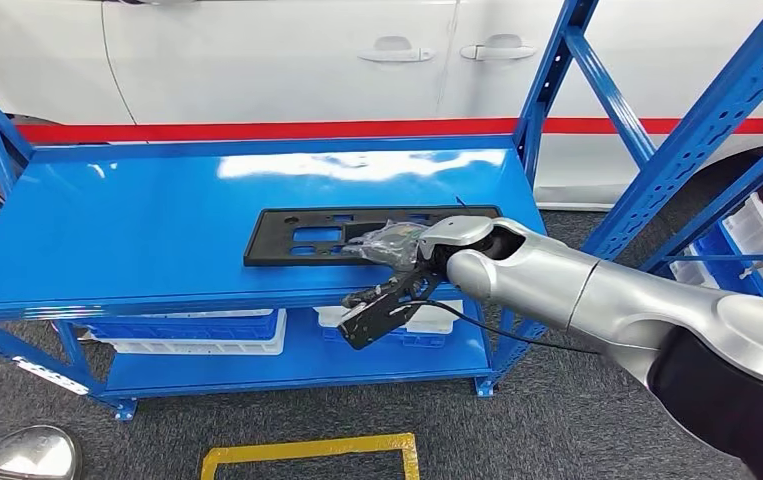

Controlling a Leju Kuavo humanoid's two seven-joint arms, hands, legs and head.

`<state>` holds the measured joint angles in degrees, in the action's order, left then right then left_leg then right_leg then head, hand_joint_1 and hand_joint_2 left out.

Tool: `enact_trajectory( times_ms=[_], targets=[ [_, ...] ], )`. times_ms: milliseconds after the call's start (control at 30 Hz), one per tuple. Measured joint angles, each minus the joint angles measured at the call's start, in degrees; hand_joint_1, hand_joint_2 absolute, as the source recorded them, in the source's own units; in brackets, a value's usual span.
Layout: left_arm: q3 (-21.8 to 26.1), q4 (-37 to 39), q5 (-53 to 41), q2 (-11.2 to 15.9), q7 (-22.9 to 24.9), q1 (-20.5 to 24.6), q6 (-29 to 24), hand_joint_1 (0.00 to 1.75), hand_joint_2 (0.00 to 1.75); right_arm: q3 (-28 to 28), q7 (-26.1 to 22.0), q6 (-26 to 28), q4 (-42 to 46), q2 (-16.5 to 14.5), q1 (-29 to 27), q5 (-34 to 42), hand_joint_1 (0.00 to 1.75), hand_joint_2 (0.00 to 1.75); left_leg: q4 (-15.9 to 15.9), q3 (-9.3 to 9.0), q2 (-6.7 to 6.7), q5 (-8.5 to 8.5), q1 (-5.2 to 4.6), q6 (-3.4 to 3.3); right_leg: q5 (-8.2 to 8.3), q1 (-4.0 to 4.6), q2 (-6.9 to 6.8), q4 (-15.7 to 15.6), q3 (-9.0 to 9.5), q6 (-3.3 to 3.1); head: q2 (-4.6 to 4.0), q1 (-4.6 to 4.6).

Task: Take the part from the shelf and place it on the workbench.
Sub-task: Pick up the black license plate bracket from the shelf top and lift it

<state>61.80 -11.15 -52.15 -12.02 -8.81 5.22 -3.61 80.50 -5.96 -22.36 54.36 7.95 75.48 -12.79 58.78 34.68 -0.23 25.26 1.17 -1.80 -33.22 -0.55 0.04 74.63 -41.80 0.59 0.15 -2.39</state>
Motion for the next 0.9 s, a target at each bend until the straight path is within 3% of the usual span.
enact_trajectory(
  times_ms=[33, 67, 133, 167, 233, 333, 400, 467, 500, 533, 567, 667, 733, 833, 900],
  targets=[
    [0.0, 0.0, 0.0, 0.0, 0.0, 0.0, 0.0, 0.00, 0.00, 0.0, 0.0, 0.0, -0.1, 0.0, -0.2, 0.0, 0.00, 0.00, 0.0, -0.02, -0.03, 0.02, -0.02, 0.00, 0.45, -0.02, 0.00, 0.7, -0.47, -0.04, 0.00, 0.01],
    [0.0, 0.0, 0.0, 0.0, -0.1, 0.0, 0.1, 0.00, 0.00, 0.0, 0.0, 0.0, -0.1, 0.1, -0.2, 0.0, 0.00, 0.00, 0.0, -0.08, -0.05, 0.04, -0.04, 0.00, 1.94, -0.01, 0.01, -0.8, 0.13, -0.21, 0.00, 0.01],
    [0.1, 0.0, 0.0, 0.0, -0.1, 0.0, 0.1, 0.00, 0.00, 0.0, 0.0, 0.0, -0.2, 0.1, -0.1, 0.0, 0.00, 0.00, 0.0, -0.21, -0.09, 0.11, -0.09, 0.07, 6.00, 0.20, 0.00, -8.3, 3.48, -0.96, 0.00, 0.00],
    [0.1, 0.0, 0.0, -0.1, -0.1, 0.0, 0.2, 0.00, 0.00, 0.0, -0.1, 0.0, -0.3, 0.1, 0.0, 0.0, 0.00, 0.00, 0.1, -0.18, -0.08, 0.16, -0.19, 0.18, 7.27, 0.40, -0.02, -11.8, 5.08, -1.33, 0.00, -0.01],
    [0.2, 0.0, 0.0, -0.2, -0.2, 0.0, 0.3, 0.00, 0.00, 0.0, -0.1, 0.1, -0.4, 0.1, 0.1, 0.1, 0.00, 0.00, 0.0, -0.06, -0.04, 0.17, -0.25, 0.60, 7.82, 0.81, -0.02, -15.0, 6.44, -1.79, -0.01, -0.02],
    [0.4, 0.0, 0.1, -0.2, -0.2, 0.1, 0.3, 0.00, 0.00, 0.0, -0.2, 0.3, -0.6, 0.0, -0.2, 0.1, 0.00, 0.00, 0.2, -0.01, -0.04, 0.49, -0.26, 1.47, 8.05, 0.64, -0.05, -15.8, 6.85, -2.21, -0.01, -0.03],
    [0.5, 0.0, 0.1, -0.1, -0.2, 0.1, 0.1, 0.00, 0.00, 0.0, -0.3, 0.6, -0.9, -0.3, -0.3, 0.0, 0.00, 0.00, 3.6, 1.39, -0.03, 2.77, -0.25, 1.90, 8.40, 0.24, -0.13, -16.5, 7.25, -2.66, 0.00, -0.08],
    [0.6, 0.0, 0.0, -0.1, -0.1, 0.0, -0.1, 0.00, 0.00, 0.0, -0.6, 1.0, -1.3, -0.7, -0.9, -0.1, 0.00, 0.00, 11.0, 4.79, -0.02, 6.36, -0.13, 2.21, 8.47, 0.24, -0.11, -16.6, 7.28, -2.87, 0.01, -0.12],
    [0.7, 0.0, 0.0, -0.1, 0.0, 0.0, -0.2, 0.00, 0.00, 0.0, -0.8, 1.2, -1.4, -0.9, -1.3, -0.2, 0.00, 0.00, 14.2, 6.41, -0.01, 7.38, -0.11, 2.37, 8.43, 0.26, -0.10, -16.5, 7.26, -2.90, 0.01, -0.11],
    [0.7, 0.0, 0.0, -0.1, 0.0, 0.0, -0.3, 0.00, 0.00, 0.0, -0.9, 1.3, -1.6, -0.9, -1.7, -0.2, 0.00, 0.00, 15.7, 7.24, -0.01, 7.35, -0.08, 2.48, 8.36, 0.27, -0.11, -16.3, 7.25, -2.91, 0.00, -0.11],
    [0.8, 0.0, 0.0, -0.1, 0.0, 0.0, -0.3, 0.00, 0.00, 0.0, -1.0, 1.4, -1.7, -0.9, -2.0, -0.3, 0.00, 0.00, 14.9, 6.95, 0.01, 6.16, -0.05, 2.55, 8.24, 0.26, -0.12, -16.1, 7.24, -2.88, -0.01, -0.11],
    [0.9, 0.0, -0.1, -0.1, 0.0, 0.0, -0.5, 0.00, 0.00, 0.0, -1.1, 1.5, -2.0, -1.0, -2.2, -0.6, 0.00, 0.00, 4.4, 2.08, 0.03, 1.07, 0.06, 2.39, 7.59, 0.32, -0.06, -15.1, 7.02, -2.34, 0.00, -0.10],
    [1.0, 0.0, -0.1, -0.1, 0.0, 0.1, -0.6, 0.00, 0.00, 0.0, -1.2, 1.6, -2.1, -1.0, -2.2, -0.8, 0.00, 0.00, 1.1, 0.64, -0.04, 0.46, -0.02, 1.95, 7.36, 0.57, 0.02, -14.6, 6.64, -1.78, 0.01, -0.06],
    [1.0, 0.0, -0.2, -0.1, 0.0, 0.1, -0.7, 0.00, 0.00, 0.0, -1.3, 1.7, -2.2, -1.0, -2.3, -0.9, 0.00, 0.00, 0.8, 0.55, -0.08, 0.19, -0.07, 0.92, 7.16, 0.52, 0.05, -14.5, 6.50, -1.00, -0.01, -0.02],
    [1.0, 0.0, -0.2, -0.1, 0.0, 0.0, -0.7, 0.00, 0.00, 0.0, -1.3, 1.8, -2.4, -1.0, -2.3, -0.9, 0.00, 0.00, 0.4, 0.44, -0.02, -0.12, 0.07, 0.27, 5.06, 0.31, 0.04, -11.6, 5.31, -0.39, 0.00, -0.02]
  ],
)
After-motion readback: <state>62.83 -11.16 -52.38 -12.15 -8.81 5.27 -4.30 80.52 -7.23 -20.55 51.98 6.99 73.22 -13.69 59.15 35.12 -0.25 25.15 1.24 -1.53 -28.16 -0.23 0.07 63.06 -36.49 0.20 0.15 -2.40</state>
